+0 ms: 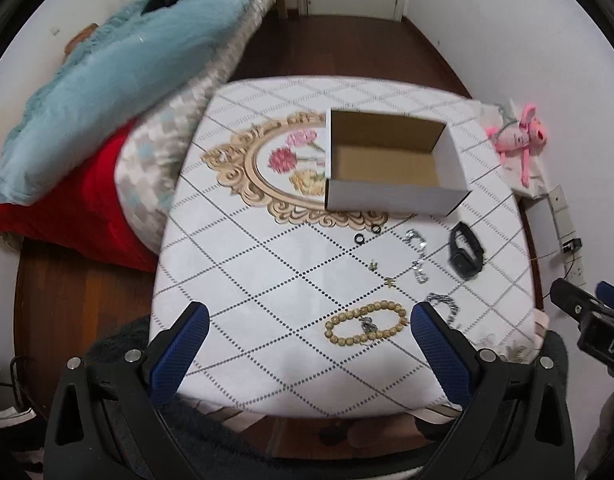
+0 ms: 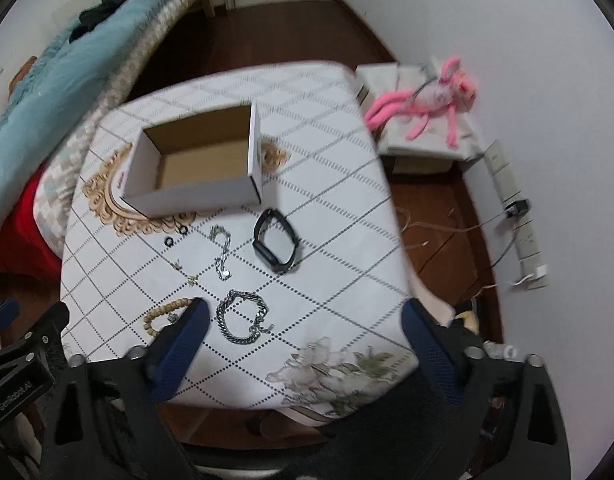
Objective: Organize jewelry
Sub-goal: 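Grasp the silver chain bracelet with the right tool while the left tool grasps the wooden bead bracelet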
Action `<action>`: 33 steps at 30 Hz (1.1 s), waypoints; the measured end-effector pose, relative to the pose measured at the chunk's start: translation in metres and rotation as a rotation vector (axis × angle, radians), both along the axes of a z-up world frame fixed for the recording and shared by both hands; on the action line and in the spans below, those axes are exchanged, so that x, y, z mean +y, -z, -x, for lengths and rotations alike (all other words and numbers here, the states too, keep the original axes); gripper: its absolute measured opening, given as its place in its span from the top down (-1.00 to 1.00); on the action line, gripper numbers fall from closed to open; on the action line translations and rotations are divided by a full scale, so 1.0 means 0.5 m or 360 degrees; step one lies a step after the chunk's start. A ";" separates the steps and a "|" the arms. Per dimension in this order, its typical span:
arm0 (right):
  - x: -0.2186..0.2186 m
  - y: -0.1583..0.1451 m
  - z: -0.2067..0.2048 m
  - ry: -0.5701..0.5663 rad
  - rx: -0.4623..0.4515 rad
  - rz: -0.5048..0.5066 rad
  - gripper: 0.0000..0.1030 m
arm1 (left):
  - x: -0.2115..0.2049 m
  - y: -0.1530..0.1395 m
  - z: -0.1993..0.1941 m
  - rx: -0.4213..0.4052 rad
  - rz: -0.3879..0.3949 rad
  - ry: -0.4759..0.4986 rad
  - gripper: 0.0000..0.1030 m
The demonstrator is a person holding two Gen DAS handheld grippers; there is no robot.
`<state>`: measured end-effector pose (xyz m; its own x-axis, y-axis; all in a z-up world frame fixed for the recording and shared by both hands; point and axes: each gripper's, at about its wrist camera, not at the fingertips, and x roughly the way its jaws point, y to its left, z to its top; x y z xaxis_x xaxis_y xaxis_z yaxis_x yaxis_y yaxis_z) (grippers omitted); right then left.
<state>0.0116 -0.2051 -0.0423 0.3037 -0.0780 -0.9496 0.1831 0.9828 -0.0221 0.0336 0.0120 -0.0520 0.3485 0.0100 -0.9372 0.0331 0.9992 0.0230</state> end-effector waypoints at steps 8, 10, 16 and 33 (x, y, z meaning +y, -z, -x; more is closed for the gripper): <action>0.020 0.209 -0.053 -0.0026 0.0253 -0.0080 -0.44 | -0.007 0.174 -0.034 0.0282 0.0039 0.0079 -0.59; 0.022 0.245 -0.053 -0.0022 0.0294 -0.0099 -0.36 | -0.011 0.206 -0.035 0.0341 0.0052 0.0081 -0.59; 0.039 0.308 -0.043 -0.0041 0.0340 -0.0096 -0.10 | -0.009 0.257 -0.033 0.0389 0.0057 0.0069 -0.55; 0.041 0.282 -0.012 0.0004 0.0231 -0.0187 0.94 | 0.011 0.251 -0.009 0.0304 0.0079 0.0100 0.88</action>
<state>0.0176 -0.1847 -0.1833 0.1629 0.0352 -0.9860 0.1887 0.9798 0.0662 0.0383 0.0177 -0.1776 0.1629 -0.0537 -0.9852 0.0941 0.9948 -0.0387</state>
